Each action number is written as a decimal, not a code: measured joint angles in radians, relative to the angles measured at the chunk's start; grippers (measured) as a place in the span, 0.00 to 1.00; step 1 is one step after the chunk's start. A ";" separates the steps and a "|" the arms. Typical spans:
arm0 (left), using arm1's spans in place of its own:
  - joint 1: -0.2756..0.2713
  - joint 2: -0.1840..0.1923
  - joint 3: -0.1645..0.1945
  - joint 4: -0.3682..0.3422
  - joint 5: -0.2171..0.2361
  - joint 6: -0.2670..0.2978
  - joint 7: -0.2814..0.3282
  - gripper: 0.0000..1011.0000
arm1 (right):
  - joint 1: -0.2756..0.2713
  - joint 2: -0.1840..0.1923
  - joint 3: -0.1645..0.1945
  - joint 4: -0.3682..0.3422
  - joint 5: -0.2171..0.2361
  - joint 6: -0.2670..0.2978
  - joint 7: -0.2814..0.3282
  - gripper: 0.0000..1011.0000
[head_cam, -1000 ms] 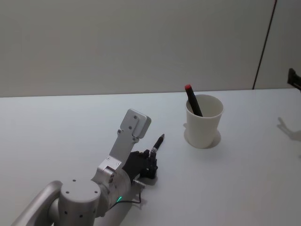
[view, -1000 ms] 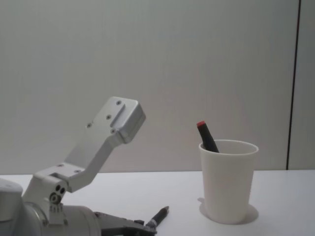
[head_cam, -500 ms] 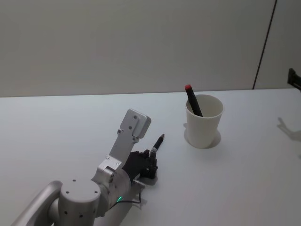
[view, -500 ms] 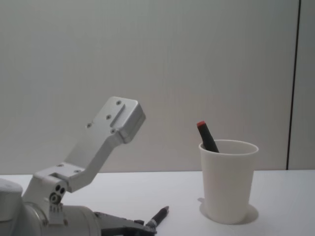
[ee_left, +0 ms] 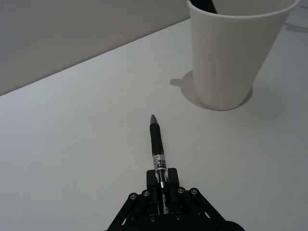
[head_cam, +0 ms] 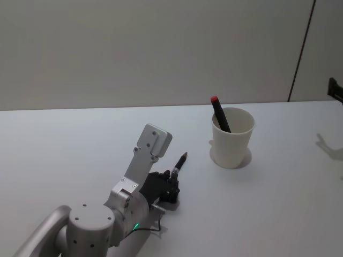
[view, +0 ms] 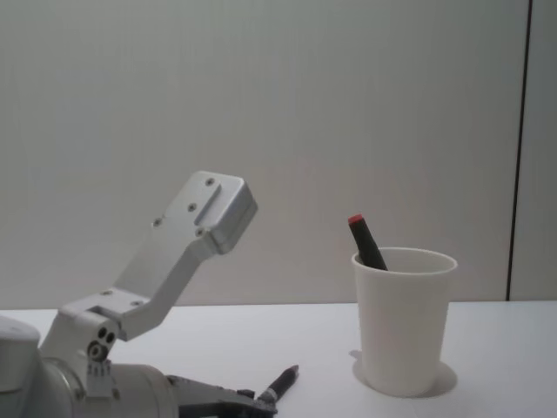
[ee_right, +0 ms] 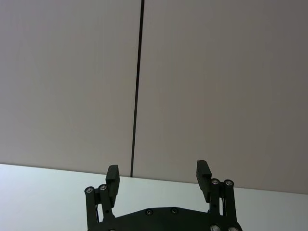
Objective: Place the pen into the pen holder.
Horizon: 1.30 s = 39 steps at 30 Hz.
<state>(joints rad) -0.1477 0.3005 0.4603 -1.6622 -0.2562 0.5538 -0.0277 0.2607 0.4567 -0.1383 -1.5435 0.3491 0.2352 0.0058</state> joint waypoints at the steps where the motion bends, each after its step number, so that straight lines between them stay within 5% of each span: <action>1: 0.000 0.000 0.000 0.000 0.000 0.000 0.000 0.14 | 0.000 0.000 0.000 0.000 0.000 0.000 0.000 0.99; 16: -0.016 -0.003 -0.011 0.017 0.016 -0.012 -0.018 0.14 | 0.000 0.000 0.000 0.000 0.000 0.000 0.000 0.99; 27: -0.020 0.016 -0.042 -0.010 -0.006 -0.093 -0.029 0.14 | 0.000 0.000 0.000 0.000 0.000 0.000 0.000 0.99; 39: 0.008 0.048 -0.077 -0.054 -0.080 -0.209 -0.039 0.14 | 0.000 0.000 0.000 0.000 0.000 0.000 0.000 0.99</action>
<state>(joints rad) -0.1394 0.3488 0.3831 -1.7161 -0.3367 0.3447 -0.0670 0.2607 0.4567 -0.1384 -1.5435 0.3492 0.2353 0.0058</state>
